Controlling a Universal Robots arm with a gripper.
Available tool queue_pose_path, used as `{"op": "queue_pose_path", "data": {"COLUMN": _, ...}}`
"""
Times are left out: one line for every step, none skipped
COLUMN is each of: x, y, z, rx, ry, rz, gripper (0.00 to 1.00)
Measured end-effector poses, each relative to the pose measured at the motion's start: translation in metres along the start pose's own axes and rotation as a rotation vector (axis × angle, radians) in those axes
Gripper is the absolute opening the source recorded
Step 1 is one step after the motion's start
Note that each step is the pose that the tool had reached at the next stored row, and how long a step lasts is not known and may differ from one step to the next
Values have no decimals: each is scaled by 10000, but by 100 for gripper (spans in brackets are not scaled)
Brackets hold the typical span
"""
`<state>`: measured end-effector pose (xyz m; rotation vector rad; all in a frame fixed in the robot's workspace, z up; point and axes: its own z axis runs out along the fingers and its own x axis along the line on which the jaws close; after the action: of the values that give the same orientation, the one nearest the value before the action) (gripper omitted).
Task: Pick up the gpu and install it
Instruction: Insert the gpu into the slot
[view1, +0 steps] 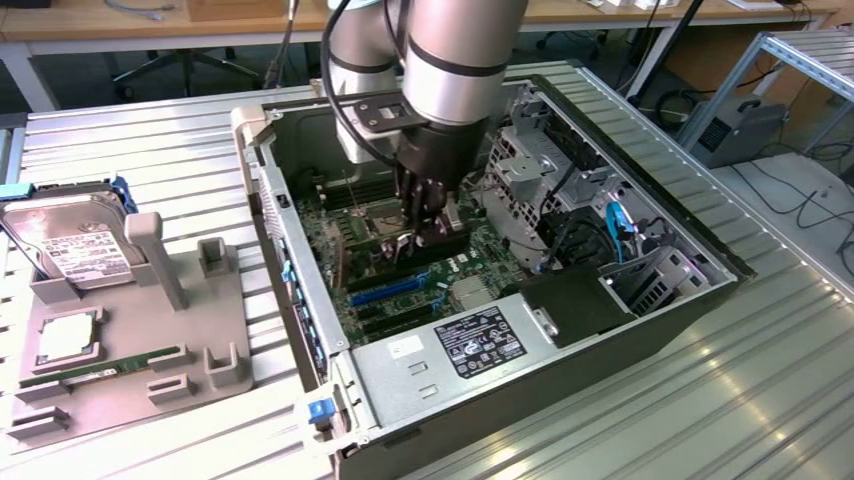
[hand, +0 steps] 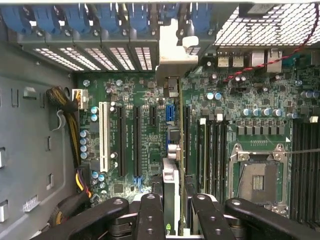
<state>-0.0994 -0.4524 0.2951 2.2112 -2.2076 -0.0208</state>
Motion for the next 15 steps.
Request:
{"op": "queue_pose_path", "data": {"x": 0, "y": 15, "z": 5, "rx": 0, "ry": 0, "rz": 1, "gripper": 27}}
{"op": "queue_pose_path", "data": {"x": 0, "y": 28, "z": 11, "rx": -1, "ry": 2, "rz": 3, "gripper": 27}}
{"op": "queue_pose_path", "data": {"x": 0, "y": 38, "z": 17, "rx": -1, "ry": 3, "rz": 5, "gripper": 27}}
{"op": "queue_pose_path", "data": {"x": 0, "y": 48, "z": 33, "rx": 0, "ry": 1, "rz": 5, "gripper": 27}}
{"op": "queue_pose_path", "data": {"x": 0, "y": 51, "z": 48, "rx": -1, "ry": 2, "rz": 5, "gripper": 27}}
{"op": "queue_pose_path", "data": {"x": 0, "y": 56, "z": 65, "rx": -1, "ry": 2, "rz": 6, "gripper": 27}}
{"op": "queue_pose_path", "data": {"x": 0, "y": 60, "z": 78, "rx": -1, "ry": 2, "rz": 7, "gripper": 27}}
{"op": "queue_pose_path", "data": {"x": 0, "y": 66, "z": 90, "rx": -1, "ry": 3, "rz": 7, "gripper": 27}}
{"op": "queue_pose_path", "data": {"x": 0, "y": 81, "z": 107, "rx": -1, "ry": 5, "rz": 7, "gripper": 27}}
{"op": "queue_pose_path", "data": {"x": 0, "y": 93, "z": 117, "rx": -1, "ry": 7, "rz": 7, "gripper": 27}}
{"op": "queue_pose_path", "data": {"x": 0, "y": 109, "z": 130, "rx": -1, "ry": 9, "rz": 7, "gripper": 27}}
{"op": "queue_pose_path", "data": {"x": 0, "y": 118, "z": 138, "rx": -1, "ry": 11, "rz": 7, "gripper": 27}}
{"op": "queue_pose_path", "data": {"x": 0, "y": 131, "z": 151, "rx": -1, "ry": 13, "rz": 7, "gripper": 27}}
{"op": "queue_pose_path", "data": {"x": 0, "y": 140, "z": 161, "rx": -1, "ry": 15, "rz": 7, "gripper": 27}}
{"op": "queue_pose_path", "data": {"x": -1, "y": 158, "z": 187, "rx": -1, "ry": 17, "rz": 8, "gripper": 27}}
